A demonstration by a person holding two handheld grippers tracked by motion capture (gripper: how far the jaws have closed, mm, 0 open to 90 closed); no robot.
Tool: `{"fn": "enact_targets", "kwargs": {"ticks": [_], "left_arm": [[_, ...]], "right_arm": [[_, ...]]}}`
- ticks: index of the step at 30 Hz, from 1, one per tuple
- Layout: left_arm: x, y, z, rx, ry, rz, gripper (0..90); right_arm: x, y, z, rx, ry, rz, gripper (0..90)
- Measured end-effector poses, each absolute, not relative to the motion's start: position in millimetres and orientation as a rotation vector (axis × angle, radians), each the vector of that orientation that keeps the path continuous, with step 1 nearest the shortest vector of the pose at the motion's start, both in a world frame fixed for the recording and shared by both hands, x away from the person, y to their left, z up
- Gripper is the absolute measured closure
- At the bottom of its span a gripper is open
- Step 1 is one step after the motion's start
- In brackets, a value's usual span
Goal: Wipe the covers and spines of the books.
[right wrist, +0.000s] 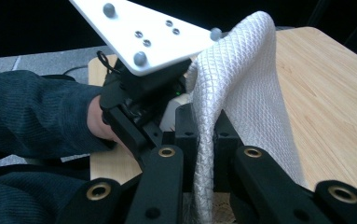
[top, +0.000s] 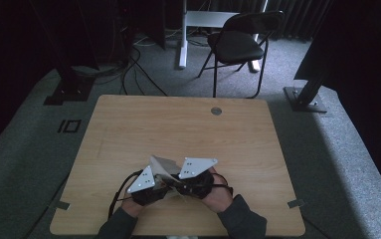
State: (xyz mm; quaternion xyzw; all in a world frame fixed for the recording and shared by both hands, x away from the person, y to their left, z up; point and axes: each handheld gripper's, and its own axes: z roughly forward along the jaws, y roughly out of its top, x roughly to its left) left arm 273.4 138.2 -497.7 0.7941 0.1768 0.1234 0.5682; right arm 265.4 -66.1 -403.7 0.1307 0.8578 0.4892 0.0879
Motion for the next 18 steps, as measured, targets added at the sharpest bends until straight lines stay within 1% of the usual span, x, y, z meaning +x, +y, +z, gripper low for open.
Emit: {"fn": "enact_targets", "kwargs": {"ticks": [18], "left_arm": [[274,142,-496,1.846,0.429,0.281,78.0]], "right_arm": [[276,-94,-411,0.516,2.513,1.452,85.1]]}}
